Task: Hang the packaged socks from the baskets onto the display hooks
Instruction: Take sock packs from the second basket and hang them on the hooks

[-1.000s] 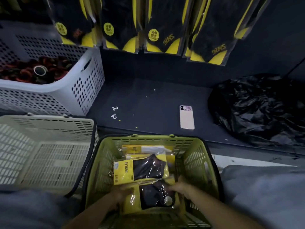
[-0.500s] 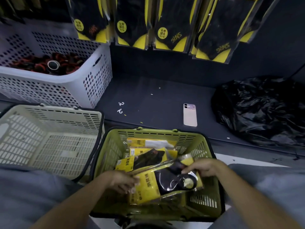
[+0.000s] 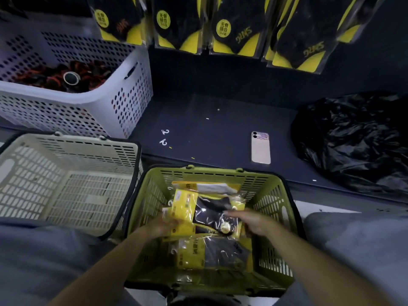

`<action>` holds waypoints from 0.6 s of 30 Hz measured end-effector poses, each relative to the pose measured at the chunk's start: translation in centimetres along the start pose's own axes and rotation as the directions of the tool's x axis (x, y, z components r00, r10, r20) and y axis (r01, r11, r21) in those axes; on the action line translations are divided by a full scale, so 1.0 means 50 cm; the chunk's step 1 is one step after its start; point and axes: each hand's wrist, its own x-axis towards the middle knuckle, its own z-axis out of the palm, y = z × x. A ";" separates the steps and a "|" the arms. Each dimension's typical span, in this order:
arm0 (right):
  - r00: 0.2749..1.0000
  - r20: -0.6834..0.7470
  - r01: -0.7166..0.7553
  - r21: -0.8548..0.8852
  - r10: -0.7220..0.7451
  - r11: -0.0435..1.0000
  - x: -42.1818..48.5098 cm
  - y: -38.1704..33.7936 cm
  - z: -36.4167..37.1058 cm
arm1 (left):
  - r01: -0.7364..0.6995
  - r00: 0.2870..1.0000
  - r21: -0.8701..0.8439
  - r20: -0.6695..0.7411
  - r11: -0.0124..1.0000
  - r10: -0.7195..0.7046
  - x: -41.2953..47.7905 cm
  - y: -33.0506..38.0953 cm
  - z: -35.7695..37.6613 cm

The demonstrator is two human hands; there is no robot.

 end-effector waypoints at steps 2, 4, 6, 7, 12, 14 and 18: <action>0.994 -0.113 -0.003 -0.034 0.000 0.999 0.030 0.019 0.032 | 0.021 1.000 -0.022 0.012 1.000 -0.021 0.008 -0.014 0.014; 0.989 -0.147 0.015 0.032 -0.010 0.999 0.051 0.025 0.052 | 0.030 0.999 -0.087 -0.007 0.996 -0.031 0.014 -0.022 0.022; 0.983 -0.183 0.034 0.052 -0.024 0.998 0.058 0.021 0.059 | 0.062 0.995 -0.163 -0.066 0.985 -0.073 0.022 -0.028 0.021; 0.977 -0.209 0.048 0.068 -0.033 0.997 0.061 0.017 0.057 | 0.087 0.991 -0.211 -0.084 0.974 -0.107 0.026 -0.031 0.019; 0.996 -0.090 0.015 0.081 -0.008 0.997 0.039 -0.007 0.028 | 0.182 0.976 -0.327 -0.053 0.927 -0.210 0.031 -0.037 0.007; 0.997 -0.065 0.036 0.074 -0.031 0.997 0.015 -0.007 0.019 | 0.264 0.961 -0.359 0.018 0.895 -0.276 0.022 -0.032 0.006; 0.974 -0.177 0.161 0.084 -0.144 0.983 -0.082 -0.036 -0.014 | 0.241 0.971 -0.304 0.069 0.922 -0.231 -0.010 0.034 0.003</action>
